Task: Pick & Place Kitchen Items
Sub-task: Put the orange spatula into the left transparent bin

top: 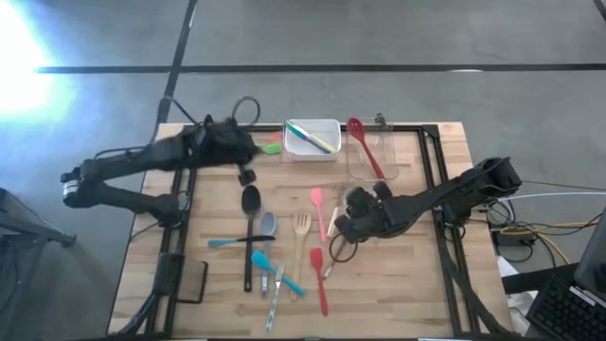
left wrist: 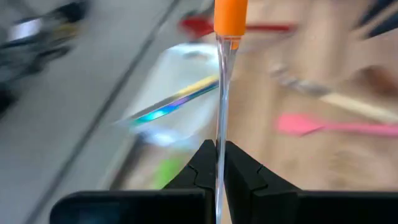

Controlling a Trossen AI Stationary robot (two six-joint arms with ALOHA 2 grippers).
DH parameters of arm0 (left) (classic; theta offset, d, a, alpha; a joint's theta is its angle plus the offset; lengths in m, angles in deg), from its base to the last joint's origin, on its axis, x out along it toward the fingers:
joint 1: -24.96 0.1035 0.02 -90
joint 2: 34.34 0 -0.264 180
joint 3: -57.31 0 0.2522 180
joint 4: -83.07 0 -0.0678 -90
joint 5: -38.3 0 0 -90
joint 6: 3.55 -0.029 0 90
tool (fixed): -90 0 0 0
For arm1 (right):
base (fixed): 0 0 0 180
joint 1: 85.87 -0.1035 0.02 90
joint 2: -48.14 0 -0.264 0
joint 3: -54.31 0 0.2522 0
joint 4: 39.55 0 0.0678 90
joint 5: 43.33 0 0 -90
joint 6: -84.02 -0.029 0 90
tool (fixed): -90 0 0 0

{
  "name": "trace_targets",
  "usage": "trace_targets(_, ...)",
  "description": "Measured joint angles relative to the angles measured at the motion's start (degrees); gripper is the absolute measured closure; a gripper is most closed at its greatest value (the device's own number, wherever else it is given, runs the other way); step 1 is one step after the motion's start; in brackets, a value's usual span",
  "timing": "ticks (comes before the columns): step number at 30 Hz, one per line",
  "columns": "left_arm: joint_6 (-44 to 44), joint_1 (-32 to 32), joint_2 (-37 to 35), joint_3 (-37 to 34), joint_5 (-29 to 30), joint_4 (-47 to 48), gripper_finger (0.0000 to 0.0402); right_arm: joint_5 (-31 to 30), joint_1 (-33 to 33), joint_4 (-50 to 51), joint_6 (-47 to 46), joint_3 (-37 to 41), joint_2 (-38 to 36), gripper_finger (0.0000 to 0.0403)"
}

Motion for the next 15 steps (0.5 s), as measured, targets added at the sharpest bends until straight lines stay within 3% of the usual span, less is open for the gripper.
trace_targets(8, -0.97, 10.32, 3.02, 15.14, 2.43, 20.01, 0.0387, -1.16, 2.36, -0.76, 1.44, 2.84, -1.07, 0.0335)
trace_targets(15, -3.83, 18.22, 12.45, 20.19, 2.42, 28.43, 0.0387, -3.97, 2.89, -1.11, 7.03, -0.24, -1.32, 0.0326)
